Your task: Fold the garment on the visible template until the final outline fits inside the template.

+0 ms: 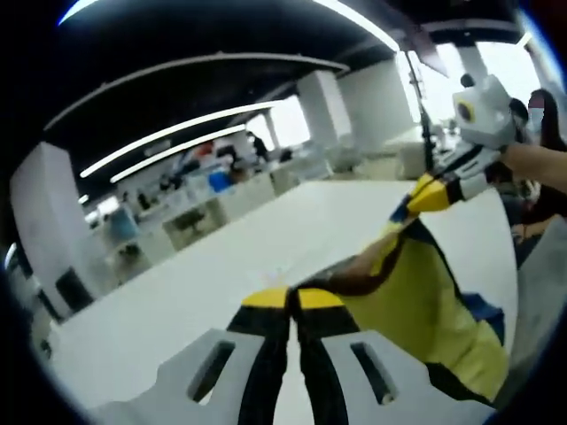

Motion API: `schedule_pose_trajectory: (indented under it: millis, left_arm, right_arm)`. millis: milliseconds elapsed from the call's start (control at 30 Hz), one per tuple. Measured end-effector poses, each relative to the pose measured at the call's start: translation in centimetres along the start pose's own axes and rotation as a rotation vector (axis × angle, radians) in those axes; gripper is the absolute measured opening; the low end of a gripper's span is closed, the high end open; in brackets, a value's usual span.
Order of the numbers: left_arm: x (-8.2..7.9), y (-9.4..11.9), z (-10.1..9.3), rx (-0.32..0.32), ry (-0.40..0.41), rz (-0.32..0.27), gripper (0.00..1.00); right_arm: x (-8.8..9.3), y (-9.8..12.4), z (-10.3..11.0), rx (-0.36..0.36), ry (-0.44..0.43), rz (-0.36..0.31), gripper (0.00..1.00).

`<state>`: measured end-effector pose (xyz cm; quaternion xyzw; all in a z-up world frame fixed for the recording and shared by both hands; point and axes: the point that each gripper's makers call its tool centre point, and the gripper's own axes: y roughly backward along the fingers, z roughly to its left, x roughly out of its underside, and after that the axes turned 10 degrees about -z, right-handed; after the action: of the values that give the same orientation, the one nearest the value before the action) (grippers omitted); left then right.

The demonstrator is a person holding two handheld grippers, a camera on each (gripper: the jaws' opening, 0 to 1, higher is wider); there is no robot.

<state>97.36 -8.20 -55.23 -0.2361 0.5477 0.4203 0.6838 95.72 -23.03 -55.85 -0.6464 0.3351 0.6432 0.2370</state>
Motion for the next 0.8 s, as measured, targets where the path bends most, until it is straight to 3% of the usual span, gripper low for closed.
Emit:
schedule_pose_trajectory:
  millis: [267, 533, 800]
  left_arm:
    - [3.0, -2.8, 0.5, -0.017, 0.025, 0.035, 0.00]
    - [6.9, -4.8, -0.4, -0.021, 0.047, 0.091, 0.00]
    - [9.4, -6.9, -0.5, -0.025, 0.058, 0.121, 0.00]
  right_arm:
    - [2.7, -2.1, -1.7, -0.014, -0.018, 0.032, 0.03]
    - [6.8, -4.6, -3.7, -0.022, -0.053, 0.081, 0.03]
    - [9.5, -6.5, -4.7, -0.021, -0.072, 0.112, 0.03]
